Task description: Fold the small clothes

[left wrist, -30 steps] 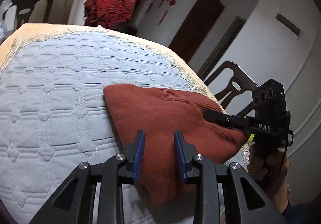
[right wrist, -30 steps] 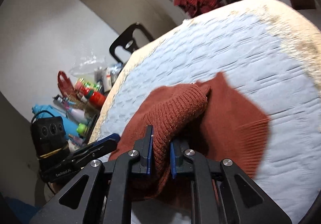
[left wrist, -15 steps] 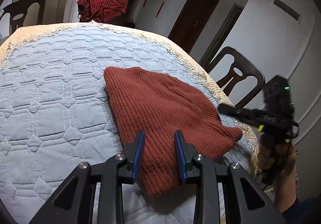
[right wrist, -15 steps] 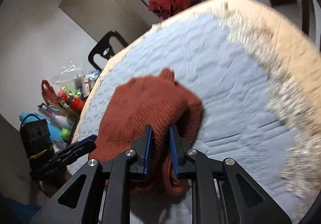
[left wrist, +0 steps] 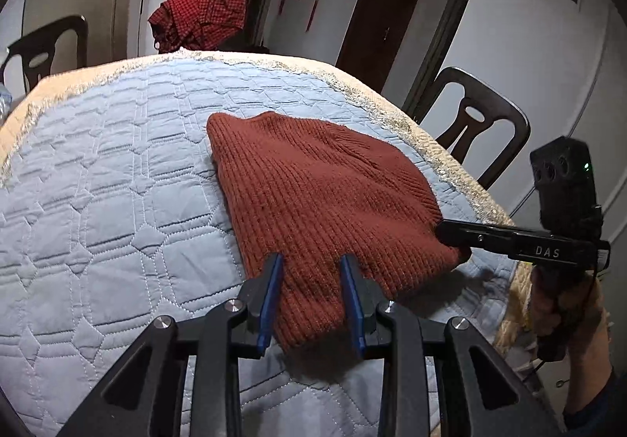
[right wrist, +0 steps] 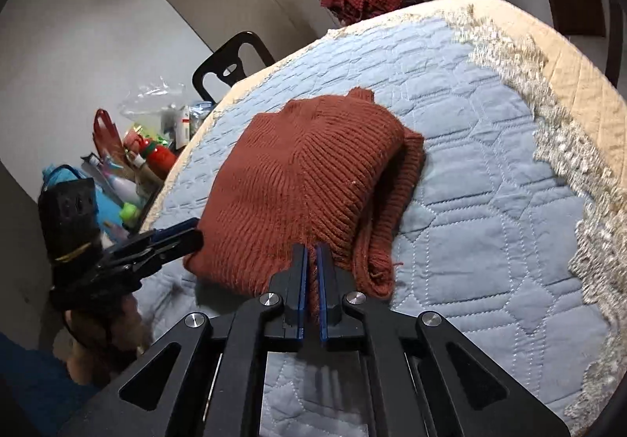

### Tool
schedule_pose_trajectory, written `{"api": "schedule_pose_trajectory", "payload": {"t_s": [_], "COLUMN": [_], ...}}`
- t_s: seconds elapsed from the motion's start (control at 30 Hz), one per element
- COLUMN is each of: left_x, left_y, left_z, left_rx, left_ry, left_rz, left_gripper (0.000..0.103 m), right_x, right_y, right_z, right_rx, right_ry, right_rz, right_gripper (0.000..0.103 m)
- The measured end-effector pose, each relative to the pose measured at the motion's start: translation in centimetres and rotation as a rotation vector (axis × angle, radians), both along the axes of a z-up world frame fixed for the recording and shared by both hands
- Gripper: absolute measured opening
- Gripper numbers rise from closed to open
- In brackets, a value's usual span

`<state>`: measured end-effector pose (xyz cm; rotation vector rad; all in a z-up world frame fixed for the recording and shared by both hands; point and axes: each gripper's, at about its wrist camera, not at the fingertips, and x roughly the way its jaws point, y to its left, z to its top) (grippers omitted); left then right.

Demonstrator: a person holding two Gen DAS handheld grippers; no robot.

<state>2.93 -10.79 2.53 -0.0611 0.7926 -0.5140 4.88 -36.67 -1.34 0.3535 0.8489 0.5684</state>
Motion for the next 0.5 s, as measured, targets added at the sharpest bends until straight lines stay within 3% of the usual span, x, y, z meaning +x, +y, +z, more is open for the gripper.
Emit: {"api": "schedule_pose_trajectory", "payload": {"t_s": [0.27, 0.5], "left_x": [0.4, 2.7], "left_y": [-0.1, -1.0], "left_z": [1.3, 2.5], "left_rx": [0.018, 0.049], "left_ry": [0.009, -0.035], "left_rz": [0.028, 0.064], "left_gripper": [0.033, 0.033], "right_x": [-0.3, 2.6], "right_y": [-0.3, 0.1], "right_z": [2.1, 2.8], "right_rx": [0.017, 0.03], "right_ry": [-0.044, -0.065], "right_rz": [-0.02, -0.065], "right_gripper": [0.006, 0.006]}}
